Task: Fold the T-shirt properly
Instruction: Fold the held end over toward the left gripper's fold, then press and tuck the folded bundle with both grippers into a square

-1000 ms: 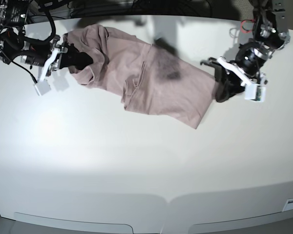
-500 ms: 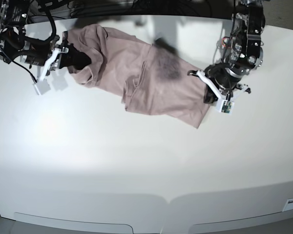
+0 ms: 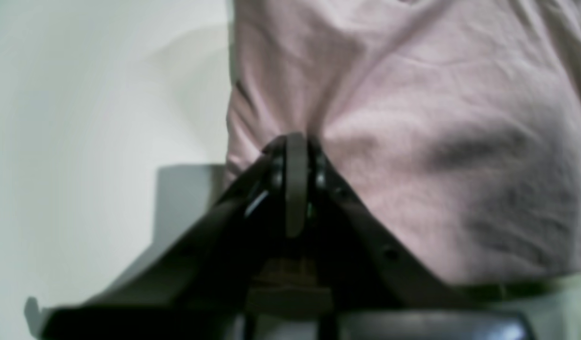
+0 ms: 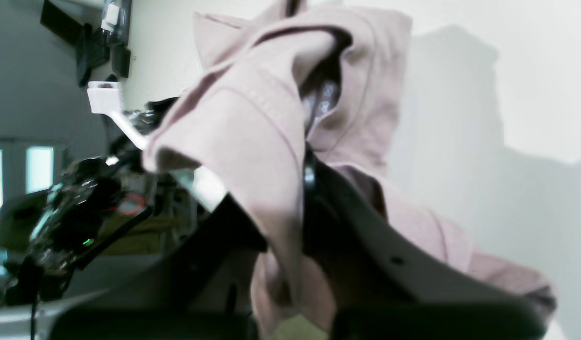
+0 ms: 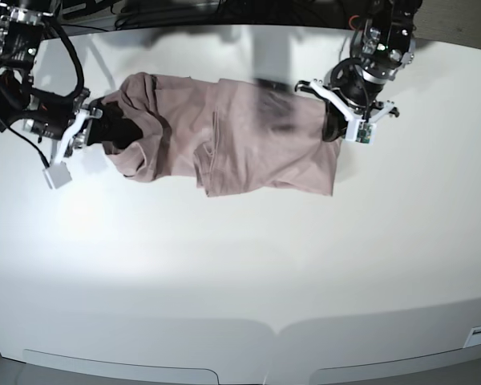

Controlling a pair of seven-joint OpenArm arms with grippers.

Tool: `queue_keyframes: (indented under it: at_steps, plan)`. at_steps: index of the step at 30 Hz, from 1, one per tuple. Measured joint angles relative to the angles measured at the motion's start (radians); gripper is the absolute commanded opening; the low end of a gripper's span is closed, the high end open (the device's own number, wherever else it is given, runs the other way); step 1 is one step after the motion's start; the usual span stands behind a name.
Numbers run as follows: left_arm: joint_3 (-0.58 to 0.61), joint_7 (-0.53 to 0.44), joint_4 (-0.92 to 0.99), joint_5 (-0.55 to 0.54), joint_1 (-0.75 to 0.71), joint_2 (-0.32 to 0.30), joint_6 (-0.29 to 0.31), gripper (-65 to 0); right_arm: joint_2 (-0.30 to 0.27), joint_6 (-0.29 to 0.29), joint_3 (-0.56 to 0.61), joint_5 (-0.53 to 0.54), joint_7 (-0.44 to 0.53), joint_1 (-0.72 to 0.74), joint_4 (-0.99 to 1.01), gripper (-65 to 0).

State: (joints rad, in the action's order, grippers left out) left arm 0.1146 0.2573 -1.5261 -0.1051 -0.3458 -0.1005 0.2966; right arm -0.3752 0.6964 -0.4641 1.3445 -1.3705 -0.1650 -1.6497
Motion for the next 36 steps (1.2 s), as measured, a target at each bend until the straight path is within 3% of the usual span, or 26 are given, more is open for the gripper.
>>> queue_keyframes:
  at_steps: [3, 10, 19, 23, 29, 30, 34, 36]
  plan:
    - [0.046, -0.001, 0.0, 0.0, 0.0, 0.001, -0.002, -65.0, 0.032, 0.0, 0.016, -0.01, 0.012, 0.01, -0.037, -65.0]
    - [0.13, -0.001, 0.0, 0.0, 0.0, 0.001, -0.002, -65.0, 0.179, -0.001, 0.136, -0.146, 0.105, 0.01, -0.117, -65.0]
    - [0.146, 0.003, 0.0, -0.004, 0.0, 0.003, -0.006, -65.0, 0.388, -0.008, 0.26, -0.406, 0.182, 0.062, -0.119, -65.0]
    - [0.146, 0.003, 0.0, -0.004, 0.0, 0.003, -0.006, -65.0, 0.443, -0.039, 0.324, -0.53, 0.212, 0.07, -0.119, -65.0]
    - [0.146, 0.004, 0.0, -0.004, 0.0, 0.003, -0.006, -65.0, 0.463, -0.072, 0.42, -0.647, 0.258, 0.071, -0.119, -65.0]
    - [0.146, 0.004, 0.0, -0.004, 0.0, 0.003, -0.006, -65.0, 0.463, -0.072, 0.433, -0.664, 0.259, 0.071, -0.119, -63.8]
    - [0.146, 0.004, 0.0, -0.004, -0.001, 0.003, -0.005, -65.0, 0.462, -0.072, 0.47, -0.658, 0.261, 0.071, -0.119, -36.1]
    - [0.146, 0.004, 0.0, -0.004, 0.0, 0.003, -0.005, -65.0, 0.461, -0.072, 0.482, -0.613, 0.257, 0.071, -0.119, -29.3]
